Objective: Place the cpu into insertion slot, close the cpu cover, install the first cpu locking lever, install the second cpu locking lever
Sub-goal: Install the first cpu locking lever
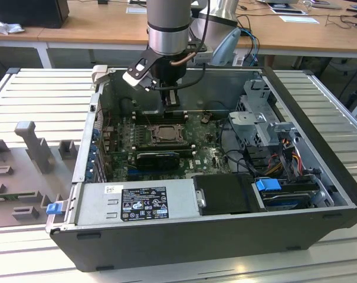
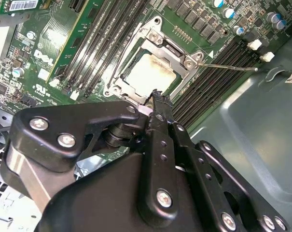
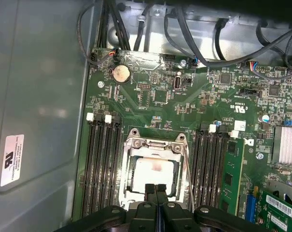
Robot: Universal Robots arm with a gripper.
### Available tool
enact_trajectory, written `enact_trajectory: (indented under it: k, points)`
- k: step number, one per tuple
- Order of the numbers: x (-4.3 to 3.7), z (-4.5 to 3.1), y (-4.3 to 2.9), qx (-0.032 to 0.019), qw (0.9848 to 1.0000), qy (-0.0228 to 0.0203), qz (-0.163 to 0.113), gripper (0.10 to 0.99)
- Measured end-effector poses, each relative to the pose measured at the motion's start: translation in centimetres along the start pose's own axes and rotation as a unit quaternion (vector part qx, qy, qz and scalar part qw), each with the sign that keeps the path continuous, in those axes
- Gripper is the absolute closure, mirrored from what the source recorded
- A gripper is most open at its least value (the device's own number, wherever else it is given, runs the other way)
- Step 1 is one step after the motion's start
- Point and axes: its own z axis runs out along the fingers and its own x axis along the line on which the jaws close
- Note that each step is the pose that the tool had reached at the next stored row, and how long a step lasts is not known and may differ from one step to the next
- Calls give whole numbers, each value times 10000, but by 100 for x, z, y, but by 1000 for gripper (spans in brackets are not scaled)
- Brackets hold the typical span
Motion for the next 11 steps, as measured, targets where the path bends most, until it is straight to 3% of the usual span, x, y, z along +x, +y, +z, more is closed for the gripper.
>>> enact_trajectory:
  k: [11]
  points:
    - [0,0,0,4,9999,6,-153,980]
